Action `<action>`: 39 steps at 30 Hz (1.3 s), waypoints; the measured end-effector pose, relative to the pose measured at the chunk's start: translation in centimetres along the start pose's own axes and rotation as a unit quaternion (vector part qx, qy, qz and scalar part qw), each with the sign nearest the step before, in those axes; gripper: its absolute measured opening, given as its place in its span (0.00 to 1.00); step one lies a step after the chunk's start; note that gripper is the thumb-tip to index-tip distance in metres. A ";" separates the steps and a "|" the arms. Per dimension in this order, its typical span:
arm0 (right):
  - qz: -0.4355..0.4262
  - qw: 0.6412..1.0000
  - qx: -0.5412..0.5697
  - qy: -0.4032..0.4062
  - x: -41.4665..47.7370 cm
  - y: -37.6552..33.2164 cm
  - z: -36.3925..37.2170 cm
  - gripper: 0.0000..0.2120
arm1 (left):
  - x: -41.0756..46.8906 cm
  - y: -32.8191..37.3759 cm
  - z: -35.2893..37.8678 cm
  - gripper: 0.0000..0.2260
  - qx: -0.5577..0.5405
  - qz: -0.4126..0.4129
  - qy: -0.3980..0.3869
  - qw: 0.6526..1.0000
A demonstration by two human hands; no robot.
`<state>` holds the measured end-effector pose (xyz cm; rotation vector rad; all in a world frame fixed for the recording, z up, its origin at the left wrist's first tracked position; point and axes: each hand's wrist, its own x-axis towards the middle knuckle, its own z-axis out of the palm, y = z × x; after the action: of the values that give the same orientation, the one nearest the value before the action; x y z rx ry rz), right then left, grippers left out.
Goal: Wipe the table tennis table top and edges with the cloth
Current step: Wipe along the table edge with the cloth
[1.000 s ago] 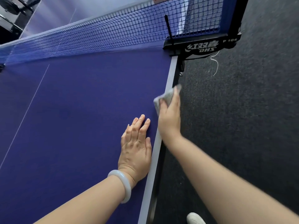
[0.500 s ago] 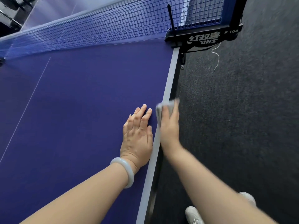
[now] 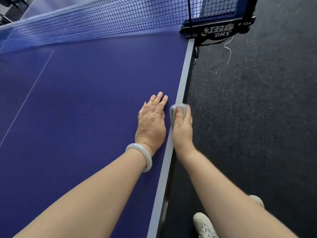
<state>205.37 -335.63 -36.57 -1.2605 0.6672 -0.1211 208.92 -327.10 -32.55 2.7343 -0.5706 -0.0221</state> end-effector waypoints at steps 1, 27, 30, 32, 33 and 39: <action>0.001 1.000 -0.005 -0.002 -2.5 1.2 -0.1 0.30 | 0.0 -0.1 0.0 0.22 -0.008 0.000 0.003 1.000; 0.020 0.996 -0.075 -0.051 -14.6 6.3 -1.2 0.27 | -32.6 -3.9 -3.5 0.25 0.056 -0.066 -0.026 0.996; 0.026 0.996 -0.063 -0.065 -19.5 8.3 -1.4 0.30 | -32.3 -3.8 -3.5 0.25 0.045 -0.073 -0.023 0.996; 0.020 0.995 -0.048 -0.087 -24.7 10.2 -1.9 0.32 | -32.5 -3.9 -3.5 0.25 0.038 -0.067 -0.022 0.997; 0.017 0.994 -0.040 -0.096 -27.4 11.4 -2.1 0.33 | -32.5 -4.0 -3.5 0.25 0.032 -0.064 -0.020 0.997; 0.031 0.989 -0.033 -0.138 -38.8 15.7 -2.9 0.27 | -32.6 -4.3 -3.3 0.23 0.017 -0.055 -0.002 0.998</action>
<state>168.33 -315.97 -35.85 -1.2884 0.4740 0.1264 180.97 -309.56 -32.67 2.7959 -0.4240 -0.0458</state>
